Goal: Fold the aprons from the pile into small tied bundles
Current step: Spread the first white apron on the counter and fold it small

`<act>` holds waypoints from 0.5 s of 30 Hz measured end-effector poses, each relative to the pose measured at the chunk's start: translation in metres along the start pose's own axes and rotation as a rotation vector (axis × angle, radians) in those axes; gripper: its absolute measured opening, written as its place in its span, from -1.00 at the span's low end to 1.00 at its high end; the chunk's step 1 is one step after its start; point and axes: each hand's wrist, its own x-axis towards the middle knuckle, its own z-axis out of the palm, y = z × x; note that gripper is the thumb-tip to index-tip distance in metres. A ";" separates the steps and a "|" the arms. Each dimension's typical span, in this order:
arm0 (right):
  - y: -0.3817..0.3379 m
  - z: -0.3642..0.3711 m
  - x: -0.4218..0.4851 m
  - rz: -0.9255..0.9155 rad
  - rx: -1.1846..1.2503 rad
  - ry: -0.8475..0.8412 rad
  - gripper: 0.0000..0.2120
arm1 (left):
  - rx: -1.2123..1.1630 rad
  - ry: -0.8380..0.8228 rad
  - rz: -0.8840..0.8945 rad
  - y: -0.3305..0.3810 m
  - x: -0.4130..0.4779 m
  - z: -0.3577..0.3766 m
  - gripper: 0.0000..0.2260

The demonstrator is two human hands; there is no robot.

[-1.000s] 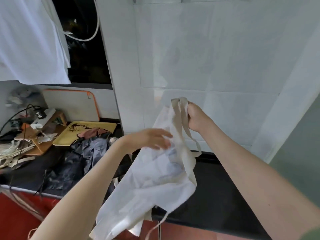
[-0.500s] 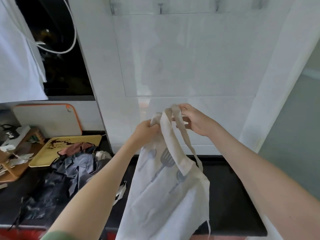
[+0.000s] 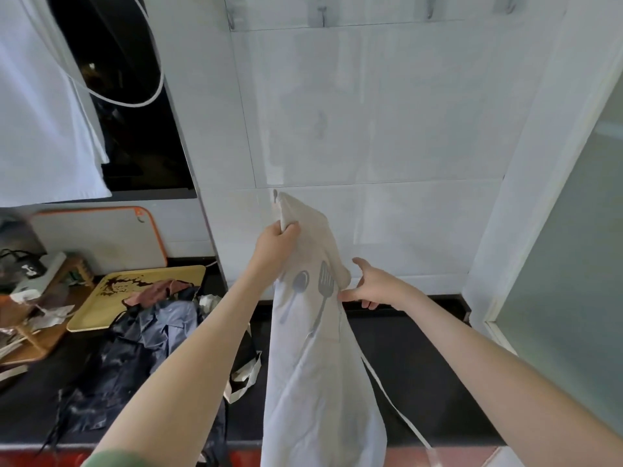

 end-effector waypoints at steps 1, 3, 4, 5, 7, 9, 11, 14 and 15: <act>0.000 0.006 0.002 0.013 0.031 0.021 -0.02 | -0.047 -0.037 -0.001 0.001 -0.001 -0.003 -0.85; 0.002 0.014 0.005 0.028 0.088 0.047 -0.21 | -0.141 -0.106 0.014 0.002 -0.005 -0.009 -0.88; 0.003 0.017 0.006 0.017 0.103 0.065 -0.40 | -0.177 -0.132 0.015 0.002 -0.006 -0.012 -0.89; 0.003 0.021 0.008 0.002 0.120 0.088 -0.60 | -0.203 -0.153 0.008 0.001 -0.006 -0.016 -0.88; 0.004 0.025 0.012 -0.012 0.191 0.137 -0.78 | -0.240 -0.184 -0.020 -0.002 -0.007 -0.022 -0.87; 0.004 0.029 0.015 -0.004 0.302 0.136 -0.79 | -0.277 -0.197 -0.056 -0.009 -0.008 -0.029 -0.85; 0.004 0.031 0.017 0.009 0.410 0.073 -0.74 | -0.357 -0.199 -0.095 -0.015 -0.011 -0.035 -0.83; 0.004 0.038 0.021 0.003 0.472 0.057 -0.70 | -0.443 -0.254 -0.117 -0.022 -0.015 -0.039 -0.85; 0.005 0.042 0.023 0.001 0.493 0.100 -0.67 | -0.447 -0.274 -0.116 -0.022 -0.017 -0.040 -0.87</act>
